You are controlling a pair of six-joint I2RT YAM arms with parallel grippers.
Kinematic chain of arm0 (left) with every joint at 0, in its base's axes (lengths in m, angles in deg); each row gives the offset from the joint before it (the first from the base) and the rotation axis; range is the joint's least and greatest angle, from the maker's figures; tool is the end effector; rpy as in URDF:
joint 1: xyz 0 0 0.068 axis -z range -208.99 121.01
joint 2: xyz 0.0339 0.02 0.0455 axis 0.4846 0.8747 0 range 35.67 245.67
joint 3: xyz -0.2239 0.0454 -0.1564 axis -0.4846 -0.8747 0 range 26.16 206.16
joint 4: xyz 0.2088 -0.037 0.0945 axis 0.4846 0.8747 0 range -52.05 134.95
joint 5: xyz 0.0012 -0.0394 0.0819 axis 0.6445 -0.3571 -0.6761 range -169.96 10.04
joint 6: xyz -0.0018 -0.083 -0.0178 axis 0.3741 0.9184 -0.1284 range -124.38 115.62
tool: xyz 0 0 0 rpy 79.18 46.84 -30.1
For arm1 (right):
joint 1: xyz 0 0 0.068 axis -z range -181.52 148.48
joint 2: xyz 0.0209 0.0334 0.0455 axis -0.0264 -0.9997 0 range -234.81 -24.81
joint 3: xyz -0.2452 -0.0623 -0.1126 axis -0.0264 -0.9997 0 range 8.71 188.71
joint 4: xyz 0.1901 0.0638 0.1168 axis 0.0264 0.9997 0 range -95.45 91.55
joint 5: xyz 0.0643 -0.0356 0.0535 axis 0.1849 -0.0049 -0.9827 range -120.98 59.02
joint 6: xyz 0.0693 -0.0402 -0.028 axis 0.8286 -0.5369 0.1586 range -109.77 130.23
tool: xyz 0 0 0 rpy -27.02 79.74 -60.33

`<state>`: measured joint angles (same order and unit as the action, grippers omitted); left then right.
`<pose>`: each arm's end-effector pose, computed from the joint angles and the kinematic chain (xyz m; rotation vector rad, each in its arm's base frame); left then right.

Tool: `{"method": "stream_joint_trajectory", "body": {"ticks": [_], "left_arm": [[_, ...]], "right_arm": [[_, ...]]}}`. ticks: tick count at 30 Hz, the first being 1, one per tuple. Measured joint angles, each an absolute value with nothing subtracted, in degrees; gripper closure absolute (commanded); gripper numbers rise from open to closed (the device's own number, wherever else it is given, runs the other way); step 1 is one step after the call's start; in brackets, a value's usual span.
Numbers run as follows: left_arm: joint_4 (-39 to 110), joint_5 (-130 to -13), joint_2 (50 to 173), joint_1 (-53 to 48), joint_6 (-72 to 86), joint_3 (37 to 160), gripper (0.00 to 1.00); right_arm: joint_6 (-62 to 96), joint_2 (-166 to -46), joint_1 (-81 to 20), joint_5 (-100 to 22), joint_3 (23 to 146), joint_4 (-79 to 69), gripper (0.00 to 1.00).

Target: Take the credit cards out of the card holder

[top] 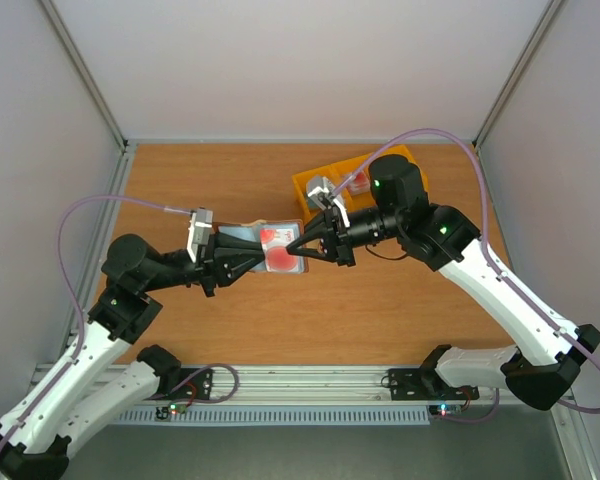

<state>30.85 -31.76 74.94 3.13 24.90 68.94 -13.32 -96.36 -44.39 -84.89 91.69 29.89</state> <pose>0.0918 -0.1232 0.3790 0.8049 1.4087 -1.4277 0.1349 0.2076 0.4212 -1.5474 1.2298 1.1457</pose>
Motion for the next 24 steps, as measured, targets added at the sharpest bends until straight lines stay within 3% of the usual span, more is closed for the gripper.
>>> {"method": "stream_joint_trajectory", "body": {"ticks": [10,19,24], "left_arm": [[34.81,-34.62,74.46,3.22,22.58,69.18,0.99],[37.85,-38.07,72.14,3.31,21.62,68.61,1.00],[40.69,-39.58,69.10,3.92,19.85,67.13,1.00]], "right_arm": [[-11.94,-95.88,-44.30,-85.07,88.84,26.48,0.99],[-10.43,-97.04,-44.23,-86.14,88.04,24.34,0.89],[-10.43,-97.21,-44.10,-87.80,86.48,23.44,0.90]]}}
